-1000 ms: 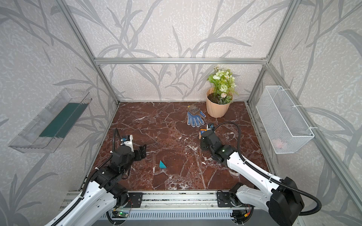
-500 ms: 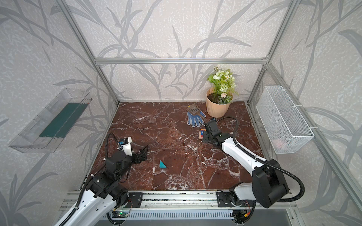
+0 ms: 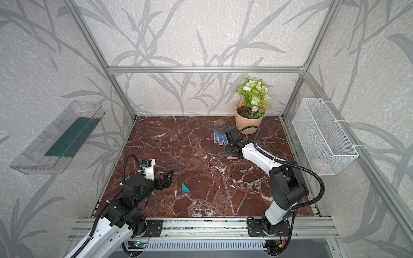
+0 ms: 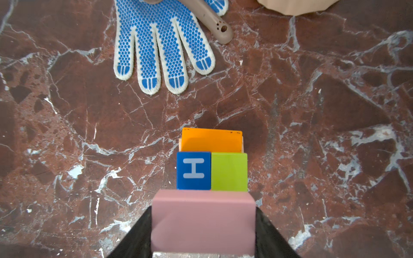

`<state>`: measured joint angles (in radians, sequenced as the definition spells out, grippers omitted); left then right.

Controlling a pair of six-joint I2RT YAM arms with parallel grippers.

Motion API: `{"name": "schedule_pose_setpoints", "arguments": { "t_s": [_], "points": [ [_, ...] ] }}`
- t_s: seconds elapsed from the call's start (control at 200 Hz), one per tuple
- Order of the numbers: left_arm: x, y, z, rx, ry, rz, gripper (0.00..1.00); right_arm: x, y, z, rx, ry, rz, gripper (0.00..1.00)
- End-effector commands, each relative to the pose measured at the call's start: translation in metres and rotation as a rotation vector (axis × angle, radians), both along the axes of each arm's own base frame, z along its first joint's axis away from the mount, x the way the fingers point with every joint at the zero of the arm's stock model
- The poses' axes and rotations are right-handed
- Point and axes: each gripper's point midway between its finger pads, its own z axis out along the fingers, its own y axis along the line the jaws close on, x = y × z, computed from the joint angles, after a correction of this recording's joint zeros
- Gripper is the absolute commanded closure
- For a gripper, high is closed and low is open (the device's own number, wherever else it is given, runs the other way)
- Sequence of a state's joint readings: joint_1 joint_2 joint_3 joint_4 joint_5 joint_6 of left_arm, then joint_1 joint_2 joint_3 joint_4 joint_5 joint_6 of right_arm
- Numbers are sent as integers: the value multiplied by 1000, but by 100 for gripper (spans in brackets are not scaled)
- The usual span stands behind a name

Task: Build the wood block tower
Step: 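Lift and carry the pink block with the right gripper toward the stack, then lower the pink block onto the stack top and open the right gripper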

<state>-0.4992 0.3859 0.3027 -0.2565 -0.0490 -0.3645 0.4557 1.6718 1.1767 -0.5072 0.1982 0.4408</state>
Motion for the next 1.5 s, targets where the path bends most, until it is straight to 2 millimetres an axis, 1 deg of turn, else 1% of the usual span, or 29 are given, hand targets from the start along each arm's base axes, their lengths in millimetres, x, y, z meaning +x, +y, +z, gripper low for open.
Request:
{"name": "schedule_pose_setpoints", "arguments": {
  "t_s": [0.0,0.09,0.155,0.165,0.185,0.325,0.495,0.835,1.494],
  "points": [
    [2,-4,13,-5,-46,-23,1,5,-7,6,-47,4,1,79],
    [1,-3,15,-10,-59,-20,1,8,-5,5,-50,1,11,79],
    [0,-1,16,-13,-65,-16,1,11,-6,8,-50,-8,8,79],
    [-1,-1,16,-13,-65,-16,1,11,-5,1,-58,10,10,79],
    [-1,-1,17,-16,-71,-17,1,12,-6,-2,-60,16,9,79],
    [-3,1,19,-20,-87,-9,1,19,-4,-3,-60,11,14,79],
    [-3,3,19,-23,-88,1,1,21,-4,-7,-68,17,22,79],
    [-2,3,17,-18,-79,4,1,24,-5,-3,-62,-10,14,79],
    [-2,3,17,-19,-79,3,1,28,-7,-2,-37,-19,1,74]
  ]
}}
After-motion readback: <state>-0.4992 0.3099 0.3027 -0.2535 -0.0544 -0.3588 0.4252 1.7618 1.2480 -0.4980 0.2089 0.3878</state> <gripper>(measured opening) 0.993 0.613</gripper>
